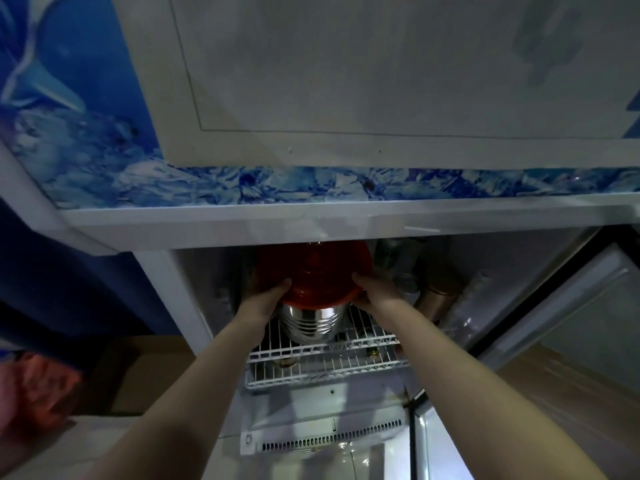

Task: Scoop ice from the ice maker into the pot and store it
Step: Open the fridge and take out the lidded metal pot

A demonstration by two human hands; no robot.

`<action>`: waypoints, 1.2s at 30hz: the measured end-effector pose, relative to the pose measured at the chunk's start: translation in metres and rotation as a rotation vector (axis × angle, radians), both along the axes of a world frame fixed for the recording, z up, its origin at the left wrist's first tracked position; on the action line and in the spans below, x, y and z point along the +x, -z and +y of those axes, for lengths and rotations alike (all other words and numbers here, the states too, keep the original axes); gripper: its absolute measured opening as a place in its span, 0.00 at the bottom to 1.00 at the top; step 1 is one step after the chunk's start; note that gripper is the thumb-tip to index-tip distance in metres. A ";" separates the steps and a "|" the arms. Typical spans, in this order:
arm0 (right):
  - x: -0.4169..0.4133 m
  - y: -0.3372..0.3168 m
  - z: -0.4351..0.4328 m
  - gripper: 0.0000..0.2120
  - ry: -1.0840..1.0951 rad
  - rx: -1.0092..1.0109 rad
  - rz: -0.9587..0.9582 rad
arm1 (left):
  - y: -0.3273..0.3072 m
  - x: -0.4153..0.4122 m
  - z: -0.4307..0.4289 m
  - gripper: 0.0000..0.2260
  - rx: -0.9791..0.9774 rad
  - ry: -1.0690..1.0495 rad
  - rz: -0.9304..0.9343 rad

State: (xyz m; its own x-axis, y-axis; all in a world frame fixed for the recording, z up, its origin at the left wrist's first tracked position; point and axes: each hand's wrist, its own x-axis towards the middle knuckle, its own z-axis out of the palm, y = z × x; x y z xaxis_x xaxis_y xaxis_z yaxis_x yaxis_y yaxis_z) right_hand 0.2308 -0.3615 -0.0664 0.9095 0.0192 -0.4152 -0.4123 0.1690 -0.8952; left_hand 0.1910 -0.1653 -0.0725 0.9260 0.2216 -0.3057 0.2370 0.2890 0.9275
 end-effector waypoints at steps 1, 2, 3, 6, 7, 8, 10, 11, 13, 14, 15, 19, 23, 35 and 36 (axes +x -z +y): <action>-0.004 -0.001 0.001 0.16 0.022 0.015 0.005 | 0.001 -0.003 0.000 0.25 -0.001 0.003 0.007; -0.008 -0.004 0.001 0.16 0.044 0.034 0.006 | 0.003 -0.005 0.001 0.26 -0.002 0.002 0.015; -0.013 -0.005 0.002 0.17 0.067 0.058 0.001 | 0.004 -0.007 0.002 0.27 -0.006 0.000 0.018; -0.028 -0.008 0.002 0.17 0.108 0.117 -0.035 | 0.004 -0.013 0.005 0.29 -0.007 0.018 -0.012; -0.032 -0.010 0.003 0.17 0.122 0.133 -0.051 | 0.002 -0.014 0.006 0.30 -0.009 0.026 -0.029; -0.036 -0.012 0.003 0.17 0.140 0.142 -0.063 | -0.001 -0.016 0.008 0.31 -0.015 0.037 -0.047; -0.044 -0.017 0.004 0.16 0.184 0.152 -0.072 | -0.009 -0.019 0.008 0.32 -0.021 0.050 -0.083; -0.050 -0.020 0.004 0.15 0.201 0.152 -0.077 | -0.012 -0.022 0.008 0.31 -0.016 0.060 -0.101; -0.061 -0.024 0.004 0.11 0.212 0.131 -0.094 | -0.017 -0.030 0.008 0.31 -0.002 0.090 -0.141; -0.067 -0.026 0.003 0.09 0.212 0.118 -0.104 | -0.019 -0.035 0.008 0.30 0.002 0.106 -0.156; -0.076 -0.027 0.004 0.08 0.215 0.104 -0.116 | -0.020 -0.042 0.008 0.30 -0.002 0.120 -0.169; -0.108 -0.031 0.003 0.08 0.249 0.053 -0.164 | -0.030 -0.068 0.007 0.26 -0.033 0.201 -0.241; -0.143 -0.035 0.006 0.10 0.299 0.076 -0.184 | -0.035 -0.090 0.006 0.25 -0.050 0.257 -0.282; -0.219 -0.039 0.006 0.08 0.261 -0.049 -0.241 | -0.026 -0.168 0.005 0.22 -0.099 0.241 -0.263; -0.225 -0.039 0.005 0.08 0.245 -0.054 -0.244 | -0.025 -0.175 0.005 0.22 -0.099 0.233 -0.266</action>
State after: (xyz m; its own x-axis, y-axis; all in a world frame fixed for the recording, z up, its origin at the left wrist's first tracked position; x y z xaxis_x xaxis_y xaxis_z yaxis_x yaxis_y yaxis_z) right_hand 0.0062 -0.3569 -0.0273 0.9571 -0.2277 -0.1792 -0.1378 0.1861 -0.9728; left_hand 0.0165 -0.1601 -0.0471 0.9981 -0.0234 -0.0567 0.0613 0.3471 0.9358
